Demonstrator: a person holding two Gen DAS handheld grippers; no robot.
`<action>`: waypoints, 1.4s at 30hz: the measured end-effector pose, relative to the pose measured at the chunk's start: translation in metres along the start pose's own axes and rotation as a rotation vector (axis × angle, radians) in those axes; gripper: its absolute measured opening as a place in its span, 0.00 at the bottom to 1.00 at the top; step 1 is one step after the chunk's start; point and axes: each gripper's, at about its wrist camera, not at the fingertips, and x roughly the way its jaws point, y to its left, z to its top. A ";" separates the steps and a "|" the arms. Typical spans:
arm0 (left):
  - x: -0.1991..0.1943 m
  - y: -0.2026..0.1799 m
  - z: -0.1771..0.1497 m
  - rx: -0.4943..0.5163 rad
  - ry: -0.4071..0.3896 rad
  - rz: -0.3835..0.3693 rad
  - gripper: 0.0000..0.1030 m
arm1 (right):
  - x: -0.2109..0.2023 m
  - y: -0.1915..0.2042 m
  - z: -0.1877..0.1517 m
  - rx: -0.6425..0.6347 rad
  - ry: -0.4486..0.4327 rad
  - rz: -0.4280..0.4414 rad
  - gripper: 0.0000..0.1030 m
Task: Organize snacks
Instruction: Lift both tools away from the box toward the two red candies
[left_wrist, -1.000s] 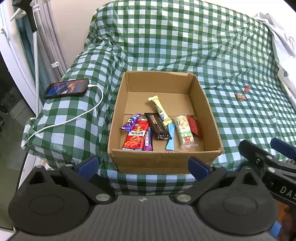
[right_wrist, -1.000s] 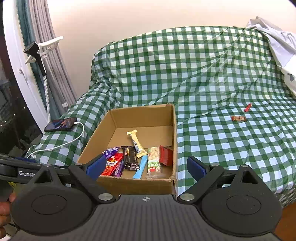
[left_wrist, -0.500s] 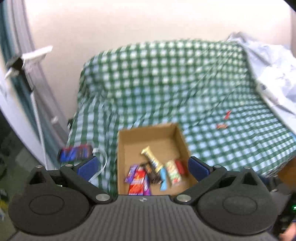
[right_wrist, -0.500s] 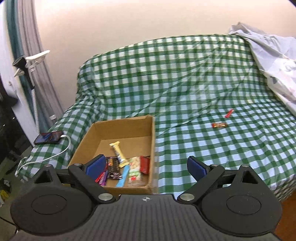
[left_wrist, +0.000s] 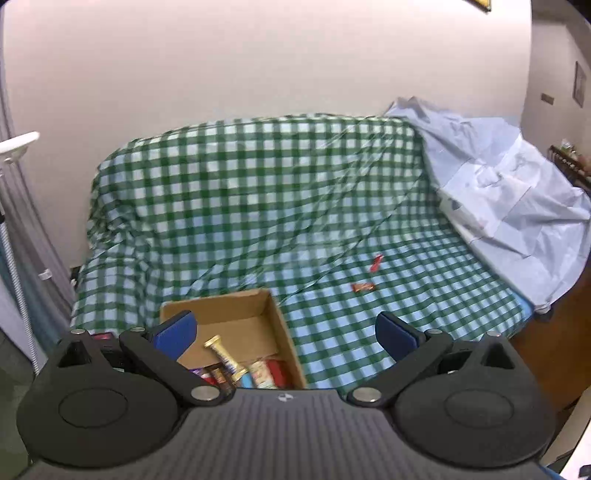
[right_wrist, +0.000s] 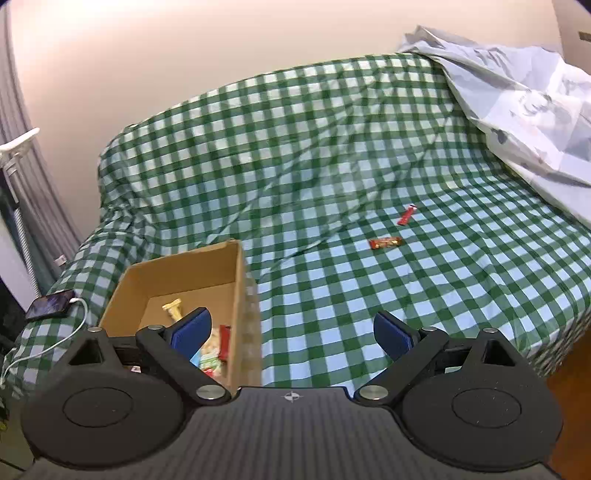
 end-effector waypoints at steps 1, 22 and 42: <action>0.002 -0.004 0.002 0.008 -0.001 -0.003 1.00 | 0.003 -0.004 0.001 0.005 0.002 -0.004 0.92; 0.091 -0.046 0.049 0.028 0.095 -0.054 1.00 | 0.055 -0.073 0.015 0.103 0.054 -0.107 0.92; 0.219 -0.089 0.096 0.030 0.135 -0.108 1.00 | 0.114 -0.144 0.038 0.158 0.098 -0.209 0.92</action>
